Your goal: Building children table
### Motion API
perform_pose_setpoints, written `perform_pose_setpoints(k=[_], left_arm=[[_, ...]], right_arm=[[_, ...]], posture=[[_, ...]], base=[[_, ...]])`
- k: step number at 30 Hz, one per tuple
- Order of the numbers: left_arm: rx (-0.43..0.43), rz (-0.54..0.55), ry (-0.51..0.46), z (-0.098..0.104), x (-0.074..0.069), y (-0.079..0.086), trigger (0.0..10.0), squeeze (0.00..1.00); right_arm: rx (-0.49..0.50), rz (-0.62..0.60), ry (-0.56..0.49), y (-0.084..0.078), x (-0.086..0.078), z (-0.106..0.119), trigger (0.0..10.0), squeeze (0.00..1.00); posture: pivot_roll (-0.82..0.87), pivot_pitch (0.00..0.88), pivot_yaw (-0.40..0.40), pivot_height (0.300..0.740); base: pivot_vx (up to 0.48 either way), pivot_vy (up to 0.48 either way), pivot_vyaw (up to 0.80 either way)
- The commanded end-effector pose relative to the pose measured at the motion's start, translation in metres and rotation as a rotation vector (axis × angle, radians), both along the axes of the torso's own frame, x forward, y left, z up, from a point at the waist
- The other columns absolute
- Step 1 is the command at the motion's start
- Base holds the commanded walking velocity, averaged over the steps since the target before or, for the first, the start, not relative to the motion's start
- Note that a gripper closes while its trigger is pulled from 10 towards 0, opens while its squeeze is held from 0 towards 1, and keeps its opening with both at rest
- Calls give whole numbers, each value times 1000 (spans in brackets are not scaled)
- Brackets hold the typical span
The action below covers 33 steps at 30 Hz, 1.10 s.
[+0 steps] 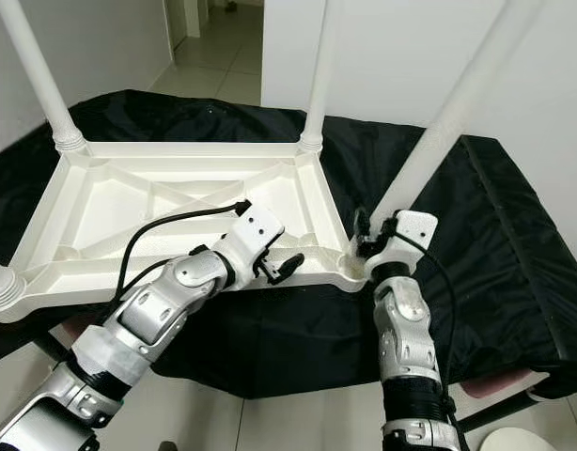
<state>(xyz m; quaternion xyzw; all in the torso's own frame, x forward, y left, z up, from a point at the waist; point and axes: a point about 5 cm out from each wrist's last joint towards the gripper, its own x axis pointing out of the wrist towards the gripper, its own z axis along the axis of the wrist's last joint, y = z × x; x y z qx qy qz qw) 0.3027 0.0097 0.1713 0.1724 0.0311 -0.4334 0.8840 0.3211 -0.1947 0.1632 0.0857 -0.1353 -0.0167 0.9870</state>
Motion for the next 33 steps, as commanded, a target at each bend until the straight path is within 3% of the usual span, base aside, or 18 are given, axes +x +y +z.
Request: perform_pose_setpoints(k=[1, 11, 18, 26, 28, 31, 33], left_arm=[[21, -57, 4, -1, -3, -7, 10000, 0], [85, -168, 58, -17, -13, -20, 10000, 0], [167, -110, 81, -32, -7, -16, 10000, 0], [174, -62, 92, -35, 0, -12, 10000, 0], [160, -72, 73, -30, 2, -12, 4941, 0], [152, -74, 69, -29, 2, -12, 4588, 0], [131, -75, 83, -28, 3, -10, 0, 0]], right_arm=[[18, -27, -48, -4, 0, 9, 10000, 0], [22, -36, -104, -1, 2, 27, 10000, 0], [10, -64, -99, -5, -4, 25, 10000, 0], [4, -89, -96, -9, -7, 25, 10000, 0], [-6, -92, -94, -10, -7, 25, 10000, 0], [-13, -96, -90, -11, -7, 25, 10000, 0], [-21, -103, -85, -13, -7, 25, 10000, 0]], posture=[[61, 36, -22, 740], [22, 71, 6, 740], [-7, 72, 20, 740], [-29, 64, 29, 740], [-31, 61, 29, 740], [-34, 58, 32, 740], [-41, 57, 33, 740]], base=[[0, 0, 0], [0, 0, 0], [0, 0, 0], [0, 0, 0], [0, 0, 0], [0, 0, 0], [0, 0, 0]])
